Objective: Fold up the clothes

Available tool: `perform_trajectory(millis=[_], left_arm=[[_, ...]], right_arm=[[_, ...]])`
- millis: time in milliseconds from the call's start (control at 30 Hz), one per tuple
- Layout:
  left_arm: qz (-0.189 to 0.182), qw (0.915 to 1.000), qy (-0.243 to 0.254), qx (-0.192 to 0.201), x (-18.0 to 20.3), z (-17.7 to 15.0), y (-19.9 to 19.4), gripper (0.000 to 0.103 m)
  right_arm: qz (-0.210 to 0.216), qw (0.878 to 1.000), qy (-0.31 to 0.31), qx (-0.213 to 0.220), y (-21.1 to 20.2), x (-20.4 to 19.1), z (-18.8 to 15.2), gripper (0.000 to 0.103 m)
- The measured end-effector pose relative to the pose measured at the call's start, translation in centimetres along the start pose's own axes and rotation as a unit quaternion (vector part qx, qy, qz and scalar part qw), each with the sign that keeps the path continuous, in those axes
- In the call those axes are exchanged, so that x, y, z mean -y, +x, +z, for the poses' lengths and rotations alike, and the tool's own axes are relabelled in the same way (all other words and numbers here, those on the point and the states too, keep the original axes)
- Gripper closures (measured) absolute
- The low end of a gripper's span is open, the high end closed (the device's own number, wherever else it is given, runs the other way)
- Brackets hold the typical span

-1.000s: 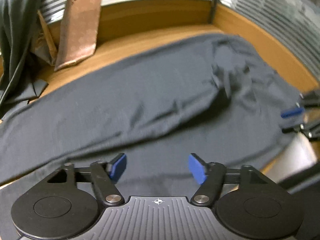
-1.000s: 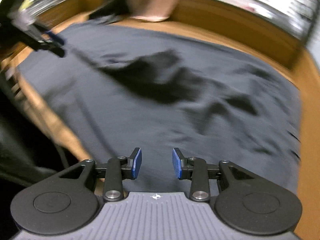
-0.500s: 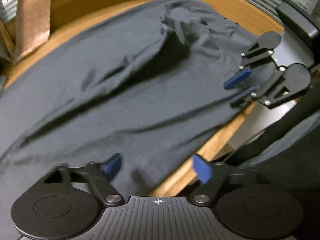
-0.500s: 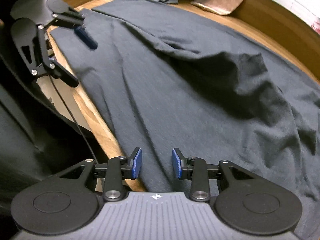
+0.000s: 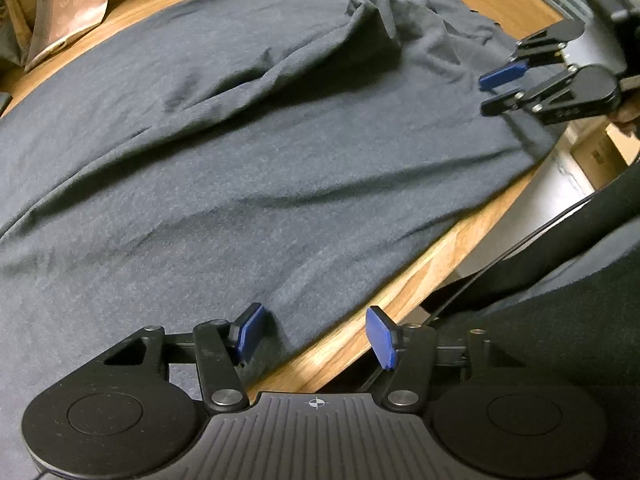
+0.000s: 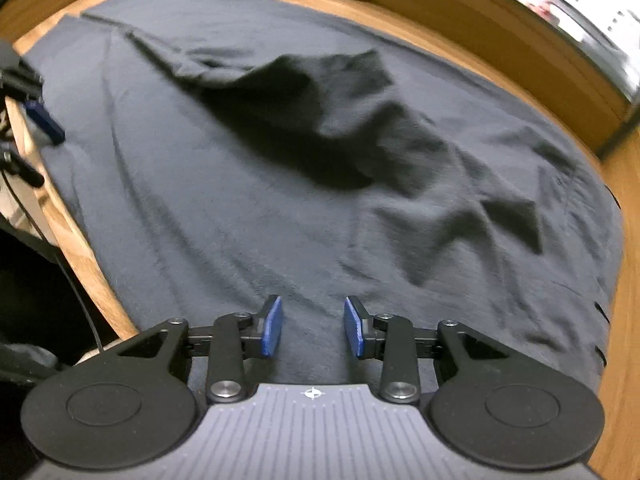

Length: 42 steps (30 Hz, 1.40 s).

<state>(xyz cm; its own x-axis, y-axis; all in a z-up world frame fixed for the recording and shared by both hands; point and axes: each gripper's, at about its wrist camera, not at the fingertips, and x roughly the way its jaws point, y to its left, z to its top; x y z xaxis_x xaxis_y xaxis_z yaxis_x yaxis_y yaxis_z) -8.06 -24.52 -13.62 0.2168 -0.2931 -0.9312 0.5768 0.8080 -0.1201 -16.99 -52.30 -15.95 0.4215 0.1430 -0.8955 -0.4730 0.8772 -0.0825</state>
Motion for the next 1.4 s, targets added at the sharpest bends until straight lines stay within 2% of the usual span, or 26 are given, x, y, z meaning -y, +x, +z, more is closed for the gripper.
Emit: perform_trajectory(millis=[100,200,367,433,500,600,667,733,867,1000,1067,1100,1133,1200,1233,1267,1333,1400], left_arm=[[0.001,1.0000,0.000,0.005,0.2,0.1,-0.2,0.044],[0.000,0.9995,0.008,0.030,0.6,0.3,-0.9,0.044],[0.008,0.9974,0.051,0.052,2.1,1.4,-0.9,0.044],[0.009,0.9960,0.068,0.057,2.7,1.8,-0.8,0.044],[0.011,0.9946,0.084,0.061,3.3,2.1,-0.7,0.044],[0.015,0.9925,0.104,0.062,4.1,2.4,-0.6,0.044],[0.014,0.9912,0.114,0.065,4.5,2.4,-0.6,0.044],[0.018,0.9894,0.126,0.068,5.1,2.5,-0.4,0.044],[0.027,0.9876,0.135,0.075,5.9,3.0,0.2,0.044],[0.058,0.9797,0.164,0.099,7.0,3.5,0.6,0.046],[0.074,0.9748,0.179,0.111,7.6,3.7,0.8,0.065],[0.081,0.9721,0.186,0.117,7.9,3.8,0.9,0.086],[0.087,0.9716,0.184,0.121,7.9,3.9,0.8,0.093],[0.089,0.9718,0.173,0.134,7.6,4.0,0.2,0.093],[0.082,0.9731,0.166,0.137,7.5,4.1,-0.1,0.093],[0.075,0.9744,0.160,0.139,7.3,4.2,-0.5,0.094],[0.071,0.9752,0.154,0.142,7.2,4.4,-1.0,0.094],[0.068,0.9758,0.152,0.142,7.0,4.6,-1.4,0.095]], right_arm=[[0.036,0.999,0.005,0.023,-1.6,-0.3,0.1,0.064],[0.081,0.996,-0.018,0.036,-2.3,-1.8,0.5,0.063],[0.163,0.985,-0.046,0.027,-1.5,-4.7,1.7,0.063],[0.184,0.981,-0.066,0.021,-1.2,-5.8,2.0,0.065],[0.185,0.979,-0.085,0.014,-0.8,-6.9,2.1,0.065],[0.167,0.978,-0.124,0.003,0.0,-8.4,2.1,0.075],[0.153,0.977,-0.146,-0.002,0.4,-9.1,1.8,0.093],[0.146,0.979,-0.144,0.002,0.6,-9.2,2.0,0.102],[0.146,0.984,-0.103,0.026,-0.5,-7.6,2.5,0.102],[0.145,0.985,-0.085,0.047,-1.8,-6.4,3.6,0.102],[0.144,0.985,-0.078,0.053,-2.3,-6.0,3.9,0.102],[0.143,0.985,-0.076,0.053,-2.5,-6.0,3.8,0.102],[0.143,0.986,-0.074,0.053,-2.6,-6.0,3.7,0.102],[0.142,0.986,-0.070,0.053,-2.9,-6.0,3.6,0.101],[0.142,0.986,-0.068,0.053,-3.0,-6.0,3.6,0.096],[0.141,0.986,-0.066,0.053,-3.1,-6.0,3.5,0.085],[0.134,0.988,-0.067,0.047,-2.9,-6.3,2.9,0.070],[0.116,0.990,-0.067,0.041,-2.5,-6.4,2.1,0.070]])
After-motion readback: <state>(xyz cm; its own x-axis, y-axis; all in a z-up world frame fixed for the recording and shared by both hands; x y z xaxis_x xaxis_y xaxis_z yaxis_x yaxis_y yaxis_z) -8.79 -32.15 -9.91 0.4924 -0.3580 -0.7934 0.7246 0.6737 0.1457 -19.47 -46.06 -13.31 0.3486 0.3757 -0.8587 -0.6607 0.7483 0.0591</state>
